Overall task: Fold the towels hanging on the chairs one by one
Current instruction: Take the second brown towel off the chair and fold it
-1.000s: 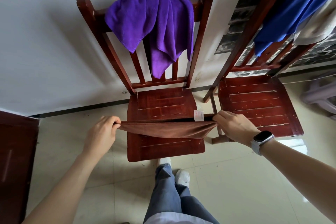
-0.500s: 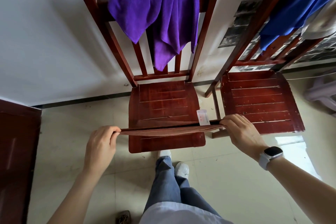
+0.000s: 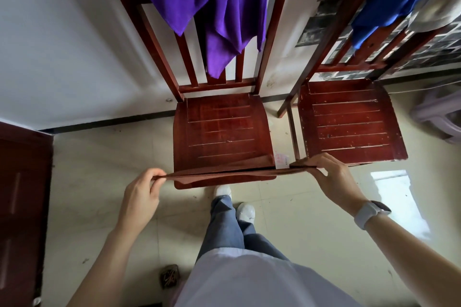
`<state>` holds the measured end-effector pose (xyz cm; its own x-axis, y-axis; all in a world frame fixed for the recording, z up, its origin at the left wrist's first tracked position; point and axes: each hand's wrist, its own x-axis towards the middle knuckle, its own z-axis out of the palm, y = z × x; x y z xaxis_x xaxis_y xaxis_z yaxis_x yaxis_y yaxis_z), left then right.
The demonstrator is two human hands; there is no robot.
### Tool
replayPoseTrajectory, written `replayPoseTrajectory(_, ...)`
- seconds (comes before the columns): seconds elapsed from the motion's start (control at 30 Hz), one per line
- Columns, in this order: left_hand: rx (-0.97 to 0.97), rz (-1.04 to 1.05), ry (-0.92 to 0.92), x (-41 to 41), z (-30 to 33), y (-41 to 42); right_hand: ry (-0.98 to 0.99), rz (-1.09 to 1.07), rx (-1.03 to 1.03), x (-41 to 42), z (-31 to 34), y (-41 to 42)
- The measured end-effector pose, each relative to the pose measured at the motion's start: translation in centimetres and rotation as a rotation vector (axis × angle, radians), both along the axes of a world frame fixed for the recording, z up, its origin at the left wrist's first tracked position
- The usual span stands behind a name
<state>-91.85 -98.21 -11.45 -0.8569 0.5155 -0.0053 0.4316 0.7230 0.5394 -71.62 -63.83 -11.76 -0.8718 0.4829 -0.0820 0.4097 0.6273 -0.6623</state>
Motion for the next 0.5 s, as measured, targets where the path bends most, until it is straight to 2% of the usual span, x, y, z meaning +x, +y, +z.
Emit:
replayPoseTrajectory(0.17, 0.002, 0.013, -0.147, 1.9, 0.7, -1.2, -0.110, -0.047, -0.152, 2.3, 0.3, -1.2)
replayPoseTrajectory(0.27, 0.018, 0.071, -0.209, 2.7, 1.0, -1.4, -0.076, -0.010, -0.167, 2.8, 0.2, -2.0)
replayPoseTrajectory(0.5, 0.024, 0.081, -0.128, -0.4, -0.2, 0.0, -0.050, 0.025, -0.068, -1.2, -0.4, -1.4)
